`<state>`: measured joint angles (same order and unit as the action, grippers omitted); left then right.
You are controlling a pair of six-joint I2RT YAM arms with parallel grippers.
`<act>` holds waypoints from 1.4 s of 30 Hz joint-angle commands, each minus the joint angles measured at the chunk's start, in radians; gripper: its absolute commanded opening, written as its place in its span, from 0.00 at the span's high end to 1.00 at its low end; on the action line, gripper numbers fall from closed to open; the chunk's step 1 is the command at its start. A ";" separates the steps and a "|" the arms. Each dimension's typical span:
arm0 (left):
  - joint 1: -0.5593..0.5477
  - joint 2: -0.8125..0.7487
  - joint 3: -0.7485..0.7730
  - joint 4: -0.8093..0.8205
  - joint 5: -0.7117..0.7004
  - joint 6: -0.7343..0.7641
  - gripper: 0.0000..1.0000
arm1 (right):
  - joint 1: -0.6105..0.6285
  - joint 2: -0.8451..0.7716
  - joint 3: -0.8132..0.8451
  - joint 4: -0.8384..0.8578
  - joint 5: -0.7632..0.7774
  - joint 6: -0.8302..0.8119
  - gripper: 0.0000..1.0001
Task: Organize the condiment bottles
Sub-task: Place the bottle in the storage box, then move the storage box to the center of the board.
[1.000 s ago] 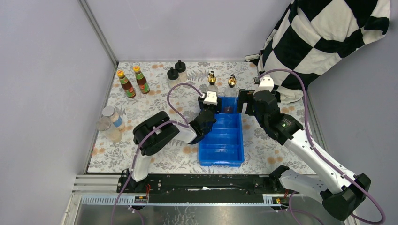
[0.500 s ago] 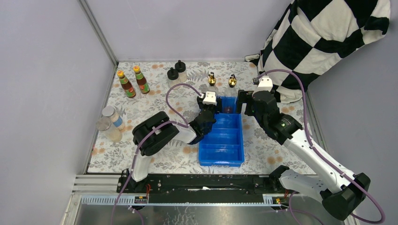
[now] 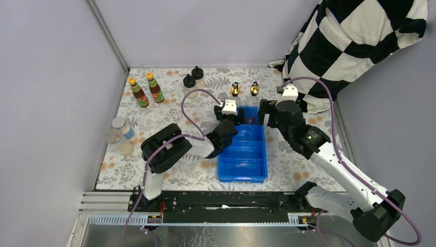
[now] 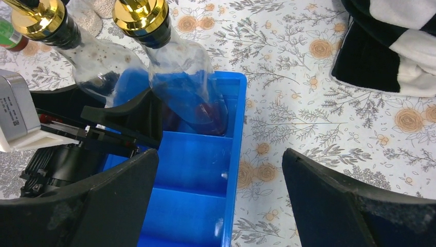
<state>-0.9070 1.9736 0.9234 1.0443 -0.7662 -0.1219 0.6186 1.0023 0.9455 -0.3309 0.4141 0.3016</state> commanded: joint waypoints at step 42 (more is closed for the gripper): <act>-0.244 -0.537 -0.082 -1.152 -0.163 -0.560 0.54 | -0.006 0.048 -0.281 0.025 -0.111 0.282 0.24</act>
<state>-1.1343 1.3792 0.8715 -0.0040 -0.9203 -0.5652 0.6186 1.0237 0.7036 -0.3862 0.3443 0.5262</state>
